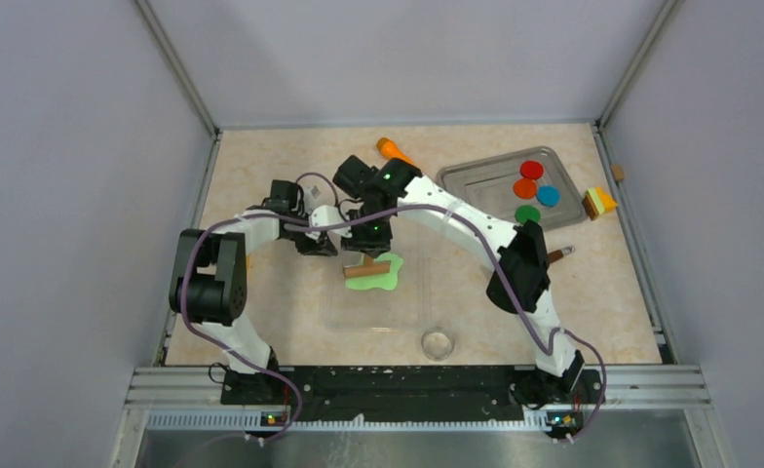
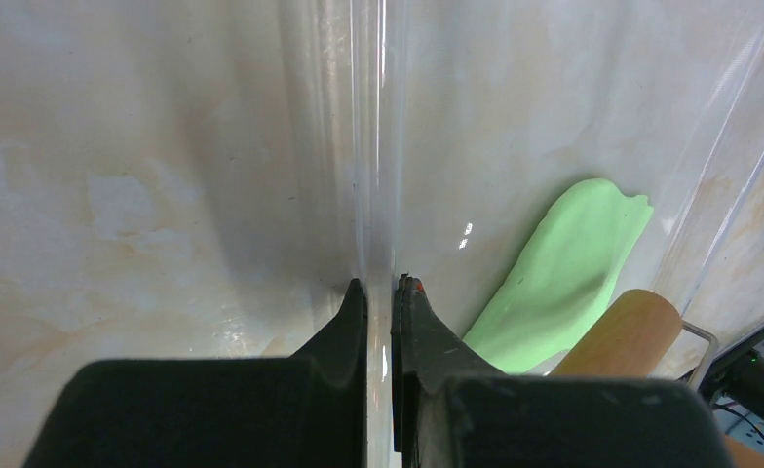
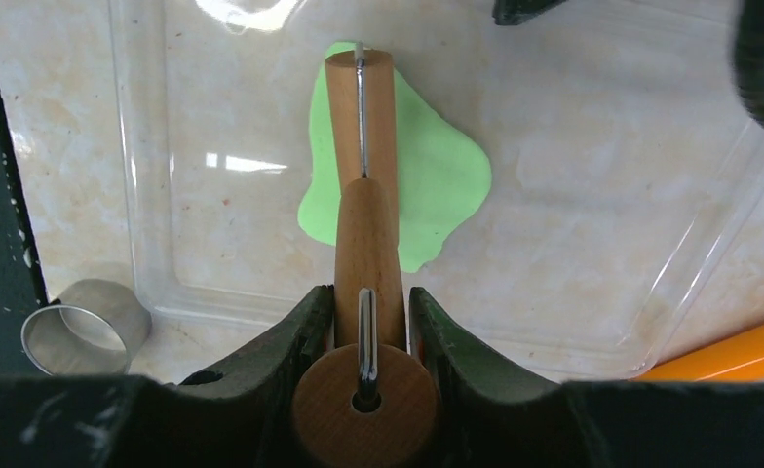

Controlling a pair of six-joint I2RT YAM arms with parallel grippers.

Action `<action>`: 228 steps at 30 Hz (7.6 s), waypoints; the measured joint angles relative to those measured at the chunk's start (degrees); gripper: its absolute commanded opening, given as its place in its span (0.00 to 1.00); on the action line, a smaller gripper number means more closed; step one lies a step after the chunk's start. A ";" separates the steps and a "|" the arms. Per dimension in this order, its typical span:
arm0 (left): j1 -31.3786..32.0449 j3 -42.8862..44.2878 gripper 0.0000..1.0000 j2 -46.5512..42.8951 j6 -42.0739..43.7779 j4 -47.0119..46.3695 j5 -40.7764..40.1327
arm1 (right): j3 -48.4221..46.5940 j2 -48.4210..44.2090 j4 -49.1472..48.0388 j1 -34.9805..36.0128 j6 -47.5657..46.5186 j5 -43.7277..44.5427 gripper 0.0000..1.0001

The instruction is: Roll out the dumpling wrappers from the dough

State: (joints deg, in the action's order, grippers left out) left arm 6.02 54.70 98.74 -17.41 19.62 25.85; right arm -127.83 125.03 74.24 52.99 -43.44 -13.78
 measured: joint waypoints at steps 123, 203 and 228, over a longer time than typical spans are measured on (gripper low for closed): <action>-0.26 4.50 0.00 3.80 0.02 2.23 1.97 | 8.55 5.44 -3.82 -26.16 40.00 -18.45 0.00; -1.07 4.92 0.00 4.92 -0.63 1.51 4.35 | 10.21 9.92 -2.93 -21.55 33.03 -33.53 0.00; -1.07 5.33 0.02 4.92 -0.28 2.05 3.98 | -1.36 9.55 -0.87 -9.84 21.42 -35.23 0.00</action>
State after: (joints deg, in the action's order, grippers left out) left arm 4.95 60.03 103.66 -17.69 21.67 29.82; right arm -129.19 134.58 73.36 43.16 -22.02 -49.01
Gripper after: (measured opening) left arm 0.072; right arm 0.331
